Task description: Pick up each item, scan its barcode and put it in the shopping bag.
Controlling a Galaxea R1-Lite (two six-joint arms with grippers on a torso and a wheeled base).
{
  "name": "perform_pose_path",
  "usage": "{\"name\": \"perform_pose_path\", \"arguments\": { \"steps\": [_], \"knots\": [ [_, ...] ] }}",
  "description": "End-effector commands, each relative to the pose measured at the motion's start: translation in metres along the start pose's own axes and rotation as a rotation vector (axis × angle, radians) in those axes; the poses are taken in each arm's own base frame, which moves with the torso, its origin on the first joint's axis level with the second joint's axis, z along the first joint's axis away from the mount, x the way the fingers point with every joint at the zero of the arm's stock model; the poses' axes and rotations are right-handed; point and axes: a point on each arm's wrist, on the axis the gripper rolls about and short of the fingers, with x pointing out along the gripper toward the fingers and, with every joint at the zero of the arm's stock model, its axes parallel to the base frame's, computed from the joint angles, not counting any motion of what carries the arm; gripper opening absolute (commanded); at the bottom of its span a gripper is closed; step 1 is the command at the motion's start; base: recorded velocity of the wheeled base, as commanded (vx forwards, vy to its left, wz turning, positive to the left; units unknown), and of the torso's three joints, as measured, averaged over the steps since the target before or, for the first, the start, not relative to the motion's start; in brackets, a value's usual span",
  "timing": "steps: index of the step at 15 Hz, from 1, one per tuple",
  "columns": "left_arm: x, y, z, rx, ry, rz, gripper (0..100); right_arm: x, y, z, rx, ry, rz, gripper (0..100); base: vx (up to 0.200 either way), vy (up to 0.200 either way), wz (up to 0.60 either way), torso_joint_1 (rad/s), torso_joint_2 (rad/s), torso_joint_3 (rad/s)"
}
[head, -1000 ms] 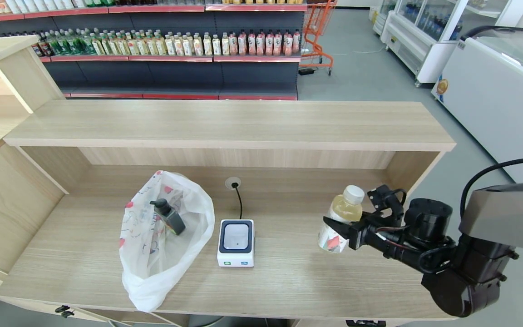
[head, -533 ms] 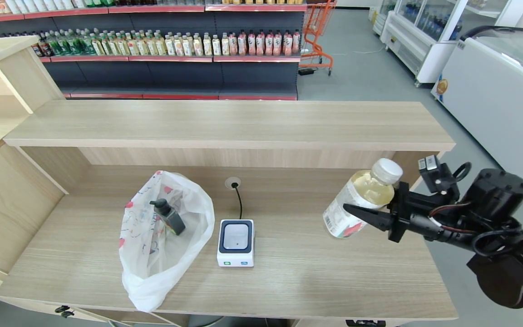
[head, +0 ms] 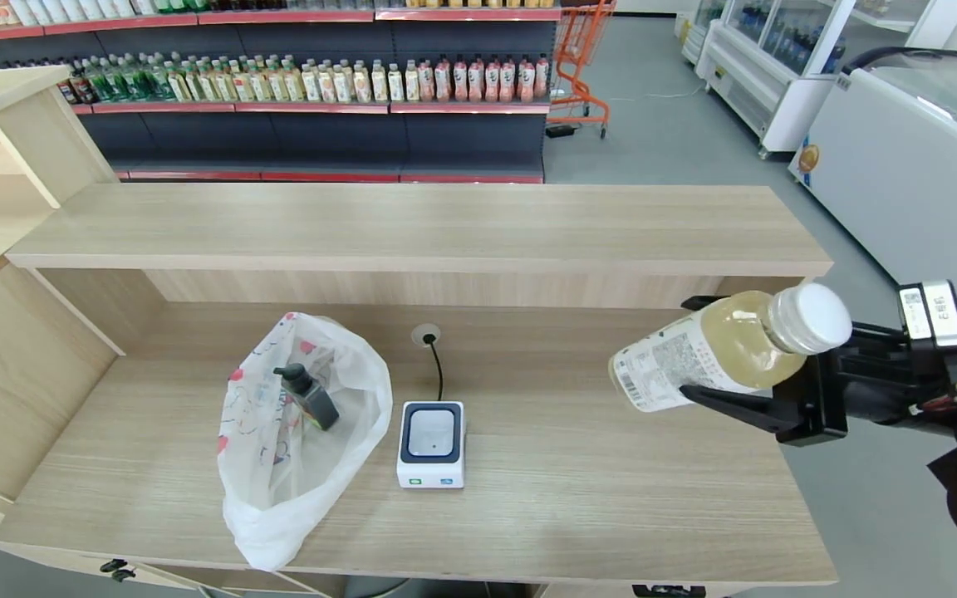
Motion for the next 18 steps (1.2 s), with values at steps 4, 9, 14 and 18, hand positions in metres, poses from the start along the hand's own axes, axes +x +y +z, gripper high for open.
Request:
{"name": "perform_pose_path", "arguments": {
  "steps": [4, 9, 14, 18],
  "knots": [
    [0.000, 0.000, 0.000, 0.000, 0.000, 0.000, 100, 0.027, 0.024, 0.021, 0.179, -0.087, 0.127, 0, 0.000, 0.000, 0.00, 0.000, 0.00, 0.000],
    [0.000, 0.000, 0.000, 0.000, 0.000, 0.000, 100, 0.035, 0.018, 0.016, 0.171, -0.148, 0.325, 0, 0.000, 0.000, 0.00, 0.000, 0.00, 0.000],
    [0.000, 0.000, 0.000, 0.000, 0.000, 0.000, 100, 0.040, 0.009, 0.031, 0.199, -0.175, 0.412, 0, 0.000, 0.000, 0.00, 0.000, 0.00, 0.000],
    [0.000, 0.000, 0.000, 0.000, 0.000, 0.000, 100, 0.036, 0.012, 0.043, 0.322, -0.154, 0.424, 0, 0.000, 0.000, 0.00, 0.000, 0.00, 0.000]
  ]
}}
